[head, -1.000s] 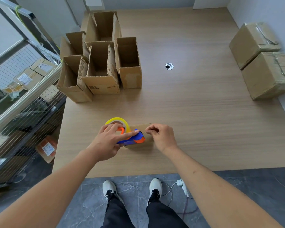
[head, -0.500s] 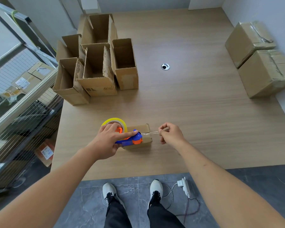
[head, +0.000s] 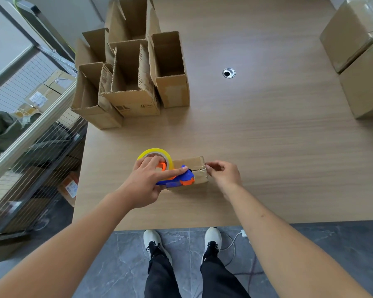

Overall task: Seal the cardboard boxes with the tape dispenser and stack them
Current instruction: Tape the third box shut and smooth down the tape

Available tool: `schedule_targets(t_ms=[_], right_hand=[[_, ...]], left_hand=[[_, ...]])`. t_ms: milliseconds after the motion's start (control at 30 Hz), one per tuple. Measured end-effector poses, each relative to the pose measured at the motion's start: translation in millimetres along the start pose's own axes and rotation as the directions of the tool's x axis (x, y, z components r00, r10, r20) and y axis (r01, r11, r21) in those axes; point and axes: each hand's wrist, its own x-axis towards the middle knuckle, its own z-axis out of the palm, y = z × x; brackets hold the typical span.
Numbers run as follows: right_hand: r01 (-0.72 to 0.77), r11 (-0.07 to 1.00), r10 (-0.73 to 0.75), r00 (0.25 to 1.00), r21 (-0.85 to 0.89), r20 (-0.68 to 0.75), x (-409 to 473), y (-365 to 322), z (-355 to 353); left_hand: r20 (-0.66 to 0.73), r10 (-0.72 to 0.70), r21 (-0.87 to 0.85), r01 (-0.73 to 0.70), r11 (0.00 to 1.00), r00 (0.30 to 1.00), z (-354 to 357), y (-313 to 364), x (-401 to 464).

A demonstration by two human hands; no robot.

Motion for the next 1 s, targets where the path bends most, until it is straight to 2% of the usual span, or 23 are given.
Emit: schedule_targets(t_ms=[67, 167, 233, 300, 400, 533, 633, 733, 900, 1000], right_hand=[[0.003, 1.000, -0.004, 0.999, -0.019, -0.046, -2.0, 0.0, 5.5], [-0.075, 0.992, 0.061, 0.988, -0.102, -0.140, -1.1, 0.4, 1.4], [0.063, 0.973, -0.100, 0.982, -0.222, -0.160, -6.0, -6.1, 0.6], [0.251, 0.952, -0.274, 0.954, -0.172, -0.124, -16.2, -13.1, 7.5], [0.371, 0.920, -0.379, 0.925, -0.127, -0.040, -31.0, -14.3, 19.7], [0.346, 0.928, -0.349, 0.937, -0.138, 0.007, -27.3, -4.9, 22.5], [0.333, 0.943, -0.333, 0.943, -0.020, 0.009, -30.8, -2.2, 26.1], [0.316, 0.948, -0.317, 0.948, 0.048, 0.018, -31.9, -0.1, 28.9], [0.288, 0.958, -0.288, 0.958, -0.006, 0.017, -31.7, -2.7, 27.1], [0.284, 0.958, -0.284, 0.959, -0.026, 0.015, -32.6, -6.1, 28.1]], left_hand=[[-0.006, -0.004, -0.002, 0.004, 1.000, 1.000, -0.7, 0.5, 1.0], [-0.008, -0.009, 0.013, 0.009, 1.000, 1.000, -0.2, 2.0, -0.3], [-0.015, -0.006, 0.012, 0.006, 1.000, 1.000, -0.3, 2.6, -1.1], [-0.016, -0.002, 0.021, 0.002, 1.000, 1.000, 1.7, 2.0, 0.3], [-0.004, 0.000, 0.040, 0.000, 0.999, 1.000, 2.3, 0.2, 0.4], [0.023, 0.021, 0.062, -0.022, 0.998, 1.000, -5.4, -1.1, 4.2], [0.058, 0.066, 0.091, -0.071, 0.993, 0.996, -19.5, 0.6, 6.4], [0.154, 0.073, 0.072, -0.085, 0.994, 0.985, -36.5, 2.8, 7.7], [0.362, -0.079, -0.110, 0.126, 0.986, 0.929, -65.7, -17.6, -1.4], [0.468, -0.141, -0.305, 0.309, 0.901, 0.872, -71.7, -46.6, -22.1]])
